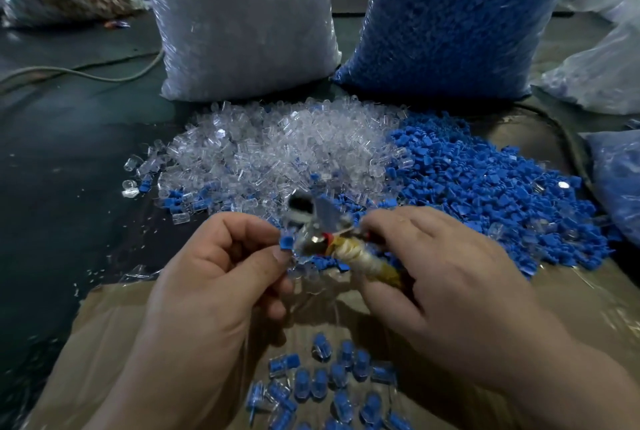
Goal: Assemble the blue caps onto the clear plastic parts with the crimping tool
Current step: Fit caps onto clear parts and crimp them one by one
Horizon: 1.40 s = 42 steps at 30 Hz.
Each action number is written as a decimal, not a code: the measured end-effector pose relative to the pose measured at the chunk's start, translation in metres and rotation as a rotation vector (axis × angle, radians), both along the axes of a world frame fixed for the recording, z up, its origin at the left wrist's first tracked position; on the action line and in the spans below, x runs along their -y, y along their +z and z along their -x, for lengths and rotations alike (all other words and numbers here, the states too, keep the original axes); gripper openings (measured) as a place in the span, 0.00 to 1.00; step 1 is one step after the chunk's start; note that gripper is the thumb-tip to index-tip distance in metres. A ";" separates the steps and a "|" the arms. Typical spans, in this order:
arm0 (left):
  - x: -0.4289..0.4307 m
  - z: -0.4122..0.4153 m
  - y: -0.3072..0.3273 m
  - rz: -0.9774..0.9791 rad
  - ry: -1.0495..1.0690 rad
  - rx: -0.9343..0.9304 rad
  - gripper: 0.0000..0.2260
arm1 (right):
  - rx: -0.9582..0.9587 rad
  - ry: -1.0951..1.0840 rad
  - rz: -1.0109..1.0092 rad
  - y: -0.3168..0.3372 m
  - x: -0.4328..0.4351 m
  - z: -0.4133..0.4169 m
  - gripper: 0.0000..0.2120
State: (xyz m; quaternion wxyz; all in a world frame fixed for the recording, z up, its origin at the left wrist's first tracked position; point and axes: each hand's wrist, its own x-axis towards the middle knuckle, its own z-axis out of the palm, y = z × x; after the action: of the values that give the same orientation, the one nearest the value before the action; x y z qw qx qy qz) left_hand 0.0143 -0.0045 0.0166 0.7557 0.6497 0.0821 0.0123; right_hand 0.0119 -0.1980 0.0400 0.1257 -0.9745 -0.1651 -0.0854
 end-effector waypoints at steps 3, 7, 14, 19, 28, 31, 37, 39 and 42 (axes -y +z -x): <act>0.000 0.001 0.001 0.012 -0.009 0.014 0.07 | -0.032 0.060 0.042 -0.001 0.003 0.001 0.26; -0.003 0.001 0.000 0.023 -0.041 0.064 0.06 | -0.079 0.086 0.012 0.000 0.007 -0.001 0.28; -0.007 0.000 -0.004 -0.026 -0.039 0.143 0.07 | -0.072 0.110 0.015 0.001 0.010 -0.001 0.29; -0.008 -0.001 -0.004 -0.053 -0.071 0.162 0.10 | 0.006 0.132 0.019 -0.003 0.008 -0.004 0.28; -0.011 0.000 -0.008 -0.077 -0.066 0.190 0.09 | 0.017 0.158 0.014 0.001 0.005 -0.008 0.24; -0.011 0.002 -0.006 -0.088 -0.079 0.193 0.08 | 0.013 0.147 -0.002 0.002 0.005 -0.006 0.22; -0.014 -0.002 -0.007 -0.176 0.011 0.152 0.08 | 0.049 0.012 0.075 -0.001 0.012 -0.008 0.26; -0.015 -0.001 -0.008 -0.251 -0.060 0.082 0.12 | -0.004 -0.056 0.160 0.000 0.012 -0.015 0.31; -0.010 0.003 -0.007 -0.315 -0.158 0.011 0.13 | -0.111 -0.114 0.204 -0.001 0.009 -0.025 0.34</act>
State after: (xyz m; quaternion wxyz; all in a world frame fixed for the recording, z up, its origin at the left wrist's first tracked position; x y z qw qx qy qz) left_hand 0.0115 0.0050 0.0092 0.6435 0.7645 0.0237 -0.0307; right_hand 0.0369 -0.2072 0.0394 0.0299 -0.9933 -0.1099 -0.0210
